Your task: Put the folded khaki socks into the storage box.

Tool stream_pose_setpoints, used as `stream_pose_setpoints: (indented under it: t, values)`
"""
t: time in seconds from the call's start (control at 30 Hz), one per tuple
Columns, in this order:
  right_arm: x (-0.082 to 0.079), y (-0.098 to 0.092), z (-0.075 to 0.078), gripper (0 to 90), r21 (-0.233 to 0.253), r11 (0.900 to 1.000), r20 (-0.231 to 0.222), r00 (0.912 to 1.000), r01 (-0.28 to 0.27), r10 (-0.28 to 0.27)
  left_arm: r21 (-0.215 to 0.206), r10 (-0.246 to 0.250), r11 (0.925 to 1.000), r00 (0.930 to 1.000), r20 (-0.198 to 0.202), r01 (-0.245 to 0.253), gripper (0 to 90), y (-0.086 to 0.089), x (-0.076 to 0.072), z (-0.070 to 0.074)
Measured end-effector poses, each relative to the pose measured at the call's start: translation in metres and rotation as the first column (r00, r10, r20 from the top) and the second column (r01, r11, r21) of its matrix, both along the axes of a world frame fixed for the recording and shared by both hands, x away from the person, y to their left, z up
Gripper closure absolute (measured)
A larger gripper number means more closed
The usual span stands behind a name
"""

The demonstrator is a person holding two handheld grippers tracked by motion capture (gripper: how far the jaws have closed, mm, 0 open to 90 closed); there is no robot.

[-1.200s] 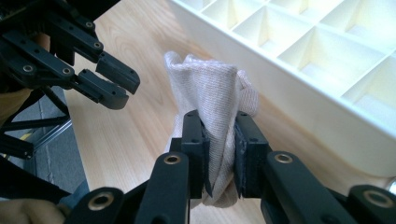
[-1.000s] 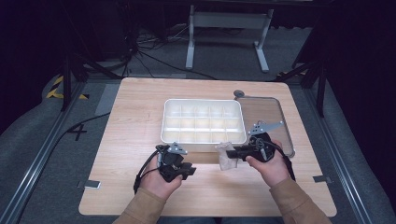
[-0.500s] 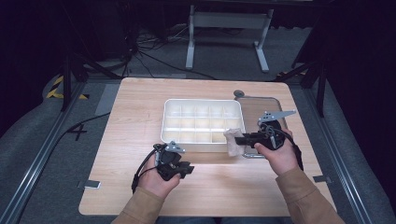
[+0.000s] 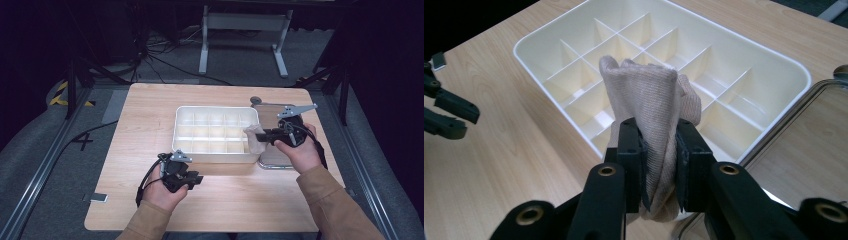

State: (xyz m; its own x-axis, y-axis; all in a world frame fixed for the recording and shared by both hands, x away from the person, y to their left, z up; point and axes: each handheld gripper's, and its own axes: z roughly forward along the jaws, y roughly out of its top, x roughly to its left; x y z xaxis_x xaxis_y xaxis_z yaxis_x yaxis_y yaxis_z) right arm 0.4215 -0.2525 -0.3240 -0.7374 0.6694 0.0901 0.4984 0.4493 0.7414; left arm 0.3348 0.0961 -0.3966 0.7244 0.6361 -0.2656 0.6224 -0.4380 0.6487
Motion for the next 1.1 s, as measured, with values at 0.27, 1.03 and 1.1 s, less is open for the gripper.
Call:
stream_pose_setpoints:
  t: [0.27, 1.03, 1.1]
  values:
    - [0.022, 0.009, 0.005, 76.1, -0.049, 0.999, -0.018, 0.9998, 0.004, -0.004, -0.021, 0.029, 0.9994, 0.9995, 0.010, -0.029, 71.1, 0.011, -0.002, 0.001]
    - [0.049, 0.038, -0.027, 76.1, -0.361, 0.928, -0.116, 0.9918, -0.093, 0.055, -0.034, 0.043, 0.9985, 0.9991, 0.005, -0.042, 69.4, 0.023, -0.003, 0.003]
    - [0.049, 0.040, -0.030, 76.0, -0.384, 0.918, -0.120, 0.9908, -0.103, 0.061, -0.034, 0.032, 0.9989, 0.9995, 0.010, -0.031, 69.3, 0.022, -0.002, 0.003]
